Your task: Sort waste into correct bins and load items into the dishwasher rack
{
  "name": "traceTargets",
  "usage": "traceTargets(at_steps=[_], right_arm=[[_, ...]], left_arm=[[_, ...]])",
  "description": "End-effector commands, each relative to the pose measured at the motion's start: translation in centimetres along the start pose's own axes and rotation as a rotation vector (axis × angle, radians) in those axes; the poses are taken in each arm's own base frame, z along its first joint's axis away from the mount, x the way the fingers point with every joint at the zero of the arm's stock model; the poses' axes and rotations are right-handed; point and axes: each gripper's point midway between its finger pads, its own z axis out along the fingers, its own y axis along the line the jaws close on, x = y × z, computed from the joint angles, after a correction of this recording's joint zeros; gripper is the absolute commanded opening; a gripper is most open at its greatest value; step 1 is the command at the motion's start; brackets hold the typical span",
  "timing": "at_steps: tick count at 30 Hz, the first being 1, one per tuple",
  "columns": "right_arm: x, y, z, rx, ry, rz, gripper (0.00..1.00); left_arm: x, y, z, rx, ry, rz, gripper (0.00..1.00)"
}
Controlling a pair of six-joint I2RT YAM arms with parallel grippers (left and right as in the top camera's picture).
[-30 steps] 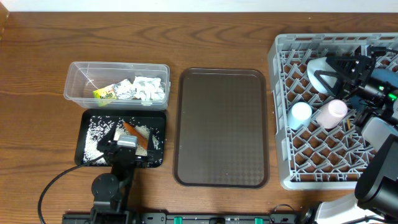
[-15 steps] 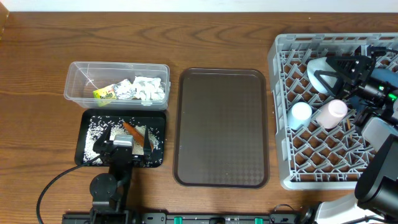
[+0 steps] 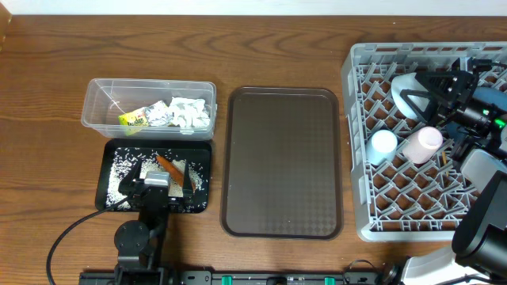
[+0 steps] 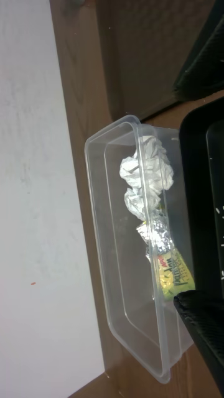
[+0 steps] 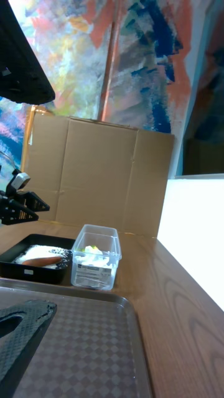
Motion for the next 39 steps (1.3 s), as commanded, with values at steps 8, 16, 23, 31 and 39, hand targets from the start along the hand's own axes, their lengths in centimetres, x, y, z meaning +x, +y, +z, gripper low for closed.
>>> traceTargets(at_steps=[8, 16, 23, 31, 39], right_arm=[[0.8, 0.9, 0.3, 0.002, 0.021, -0.053, 0.99], [1.7, 3.2, 0.4, 0.0, 0.024, -0.121, 0.99], [5.1, 9.4, 0.5, -0.007, 0.032, -0.326, 0.99], [11.3, 16.2, 0.4, -0.015, 0.035, -0.596, 0.99], [17.0, 19.8, 0.7, -0.041, 0.07, -0.775, 0.99]], left_arm=[[1.6, 0.1, 0.2, -0.01, 0.036, -0.007, 1.0], [1.6, 0.1, 0.2, -0.01, 0.036, -0.007, 1.0], [1.6, 0.1, 0.2, -0.01, 0.039, -0.007, 1.0], [1.6, 0.1, 0.2, -0.01, 0.039, -0.007, 1.0], [1.6, 0.1, 0.2, -0.01, 0.039, -0.007, 1.0]])
